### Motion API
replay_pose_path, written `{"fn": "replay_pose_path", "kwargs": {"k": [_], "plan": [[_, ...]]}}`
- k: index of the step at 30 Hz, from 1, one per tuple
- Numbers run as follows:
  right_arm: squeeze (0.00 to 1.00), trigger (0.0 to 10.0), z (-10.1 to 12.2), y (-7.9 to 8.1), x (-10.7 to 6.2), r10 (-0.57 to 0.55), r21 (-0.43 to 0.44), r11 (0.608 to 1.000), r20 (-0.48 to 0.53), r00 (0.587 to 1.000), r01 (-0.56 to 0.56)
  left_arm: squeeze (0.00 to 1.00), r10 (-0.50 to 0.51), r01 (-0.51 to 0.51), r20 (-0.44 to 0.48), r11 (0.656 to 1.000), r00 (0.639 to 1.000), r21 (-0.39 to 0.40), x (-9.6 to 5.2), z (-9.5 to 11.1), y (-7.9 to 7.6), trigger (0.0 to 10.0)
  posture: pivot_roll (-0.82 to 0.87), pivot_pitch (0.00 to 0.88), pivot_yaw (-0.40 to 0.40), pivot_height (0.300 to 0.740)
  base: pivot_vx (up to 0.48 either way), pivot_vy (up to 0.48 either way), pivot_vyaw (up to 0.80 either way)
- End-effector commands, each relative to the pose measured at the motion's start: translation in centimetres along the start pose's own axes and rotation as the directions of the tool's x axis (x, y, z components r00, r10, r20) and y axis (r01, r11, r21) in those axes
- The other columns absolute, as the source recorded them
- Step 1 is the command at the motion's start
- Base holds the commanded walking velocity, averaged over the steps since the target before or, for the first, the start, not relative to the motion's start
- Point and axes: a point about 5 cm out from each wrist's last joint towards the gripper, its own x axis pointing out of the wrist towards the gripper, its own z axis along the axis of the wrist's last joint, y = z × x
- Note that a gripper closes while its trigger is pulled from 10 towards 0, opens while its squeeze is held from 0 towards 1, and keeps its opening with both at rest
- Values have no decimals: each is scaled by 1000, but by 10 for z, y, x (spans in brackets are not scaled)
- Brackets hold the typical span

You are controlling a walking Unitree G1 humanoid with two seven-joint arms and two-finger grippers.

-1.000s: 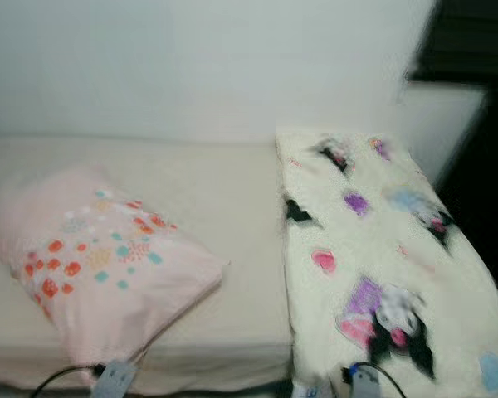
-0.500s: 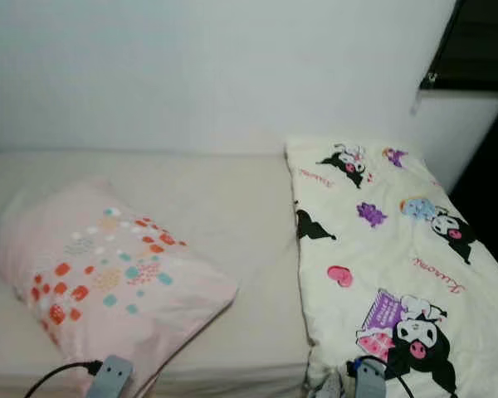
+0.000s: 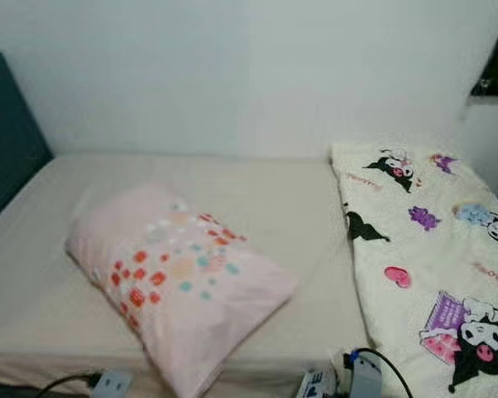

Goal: Clean up the room

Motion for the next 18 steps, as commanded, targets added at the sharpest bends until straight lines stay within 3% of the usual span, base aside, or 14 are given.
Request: {"fn": "replay_pose_path", "kwargs": {"k": [1, 5, 13, 18], "plan": [[0, 10000, -18, 3, -2, -3, 3, 1000, -76, 997, 3, 0, -14, 14, 8, 1000, 1000, -5, 1, 3, -1, 10000, 34, 0, -70, 740, 0, 0, -456], [0, 10000, -20, 2, -2, -13, 16, 1000, -84, 996, 14, 0, -42, 42, 8, 999, 999, 4, 1, 4, -4, 10000, 34, 0, -70, 740, 0, -231, -714], [0, 10000, -21, -9, -4, -40, 9, 999, -78, 996, 41, 0, -25, 25, 6, 1000, 1000, -12, 1, 4, -3, 10000, 32, 0, -78, 740, 0, -447, 0], [0, 10000, -12, -19, -6, -66, 22, 998, -34, 997, 67, 0, -2, 2, 25, 1000, 1000, -28, 1, 8, -1, 10000, 34, 0, -82, 740, 0, 0, 0]]}}
